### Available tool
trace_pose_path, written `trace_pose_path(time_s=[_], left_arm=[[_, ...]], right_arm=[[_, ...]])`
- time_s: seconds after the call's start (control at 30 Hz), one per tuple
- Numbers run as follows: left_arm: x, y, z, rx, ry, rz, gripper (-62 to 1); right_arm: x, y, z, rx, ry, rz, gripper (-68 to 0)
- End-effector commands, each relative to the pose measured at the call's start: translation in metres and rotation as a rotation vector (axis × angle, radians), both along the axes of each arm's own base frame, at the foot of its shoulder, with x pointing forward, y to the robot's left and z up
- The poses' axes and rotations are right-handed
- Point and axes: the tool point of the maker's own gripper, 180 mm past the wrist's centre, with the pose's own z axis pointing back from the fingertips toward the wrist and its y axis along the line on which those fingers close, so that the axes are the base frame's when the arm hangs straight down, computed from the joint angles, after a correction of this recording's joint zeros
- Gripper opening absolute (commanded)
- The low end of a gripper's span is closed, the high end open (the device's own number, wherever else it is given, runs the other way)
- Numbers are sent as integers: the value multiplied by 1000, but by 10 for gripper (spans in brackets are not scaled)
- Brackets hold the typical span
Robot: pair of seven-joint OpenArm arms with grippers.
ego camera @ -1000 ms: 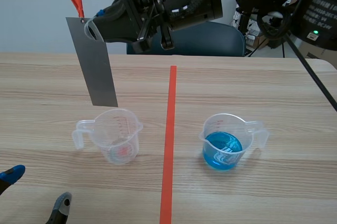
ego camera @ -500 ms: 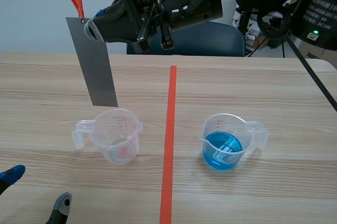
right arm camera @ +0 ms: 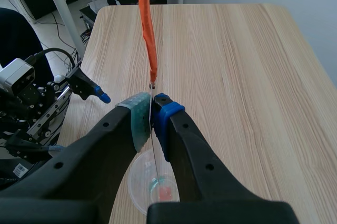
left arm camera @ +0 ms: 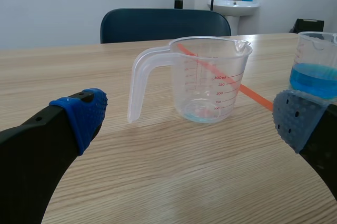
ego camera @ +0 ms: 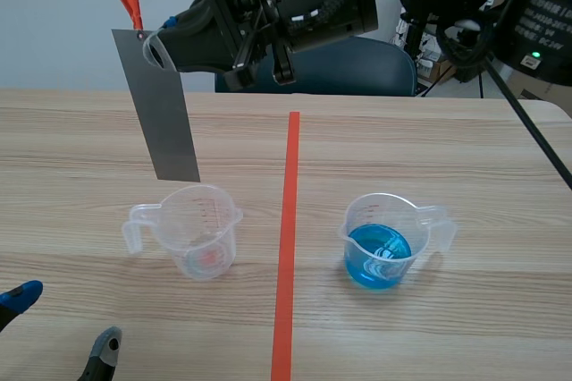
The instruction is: Do the redox reaction experiment. move the plate over the blue solution
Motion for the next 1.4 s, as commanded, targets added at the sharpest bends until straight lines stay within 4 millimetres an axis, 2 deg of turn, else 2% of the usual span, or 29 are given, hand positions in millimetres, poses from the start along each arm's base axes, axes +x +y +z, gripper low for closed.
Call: trace_pose_path(time_s=[0.0,0.3,0.6,0.73,0.97,1.13,1.2,1.27,1.37], left_arm=[[2,4,12,-15,-61,6,14],[2,4,12,-15,-61,6,14],[1,7,13,-4,-58,2,14],[-10,13,13,19,-41,-15,14],[-24,37,34,31,-58,-1,14],[-40,57,52,44,-46,-6,10],[-47,62,58,52,-31,-23,-141],[-53,66,64,55,-18,-35,-257],[-62,66,70,69,8,-85,-351]], right_arm=[[6,-4,18,44,-10,-9,-669],[10,-26,15,36,24,-31,-669],[21,-69,16,50,56,-95,-669],[30,-91,16,38,48,-148,-669],[41,-129,17,15,30,-237,-669],[41,-153,20,-9,9,-281,-669],[39,-160,22,-21,-1,-290,-669],[36,-167,25,-30,-12,-297,-669],[32,-177,30,-39,-30,-309,-669]])
